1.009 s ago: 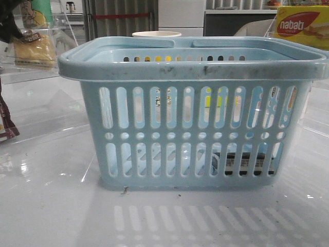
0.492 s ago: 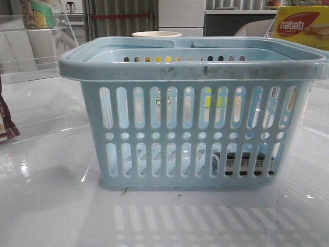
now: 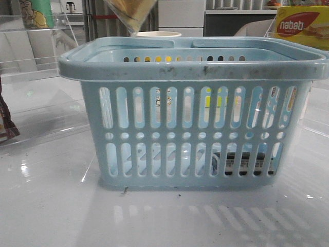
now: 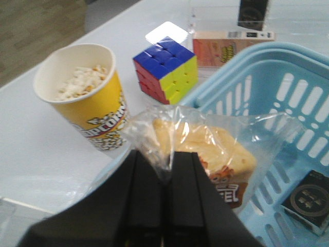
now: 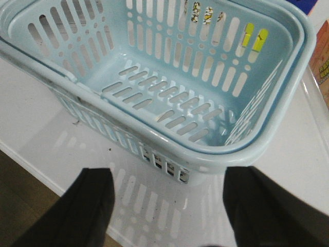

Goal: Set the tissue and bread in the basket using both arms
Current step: 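Carry the bread bun with the left gripper and release it into the basket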

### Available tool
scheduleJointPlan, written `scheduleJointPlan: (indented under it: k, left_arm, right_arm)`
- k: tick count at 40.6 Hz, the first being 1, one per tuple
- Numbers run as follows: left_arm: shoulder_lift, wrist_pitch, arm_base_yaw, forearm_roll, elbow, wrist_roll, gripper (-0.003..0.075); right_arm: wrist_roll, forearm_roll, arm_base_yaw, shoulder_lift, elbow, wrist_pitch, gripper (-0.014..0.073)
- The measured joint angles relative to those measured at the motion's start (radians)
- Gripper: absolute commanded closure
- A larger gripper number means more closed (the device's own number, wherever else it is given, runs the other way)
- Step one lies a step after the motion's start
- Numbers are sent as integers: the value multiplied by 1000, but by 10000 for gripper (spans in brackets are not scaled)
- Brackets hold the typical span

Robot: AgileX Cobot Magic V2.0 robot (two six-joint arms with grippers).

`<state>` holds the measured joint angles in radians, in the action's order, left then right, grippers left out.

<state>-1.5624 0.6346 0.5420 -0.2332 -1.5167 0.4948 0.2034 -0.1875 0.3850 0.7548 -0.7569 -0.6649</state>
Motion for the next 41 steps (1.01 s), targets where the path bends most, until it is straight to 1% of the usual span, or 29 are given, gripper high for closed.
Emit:
scheduleJointPlan:
  k: [8,12,15,19,23,26,27,41]
  left_arm:
    - [-112,0,66,0,0,2,628]
    - [-164,0,82,0,0,2,626]
    - [-192,0,84,0,0,2,606]
    - [-215,1,84,2,2,2,534]
    - [-221,2,84,1,2,4,398]
    - [-221,6,84,1,2,4,330]
    - [-221,6,84,1,2,4,318]
    - [-221,12,84,1,2,4,316]
  right_arm:
    - [0,0,0,0,0,0,46]
    - [0,0,0,0,0,0,46]
    - [0,0,0,0,0,0,46]
    - [0,0,0,0,0,0,46]
    - [0,0,0,0,0,0,46]
    - [0,0,0,0,0,0,46]
    - [0,0,0,0,0,0,46]
    - [0,0,0,0,0,0,46]
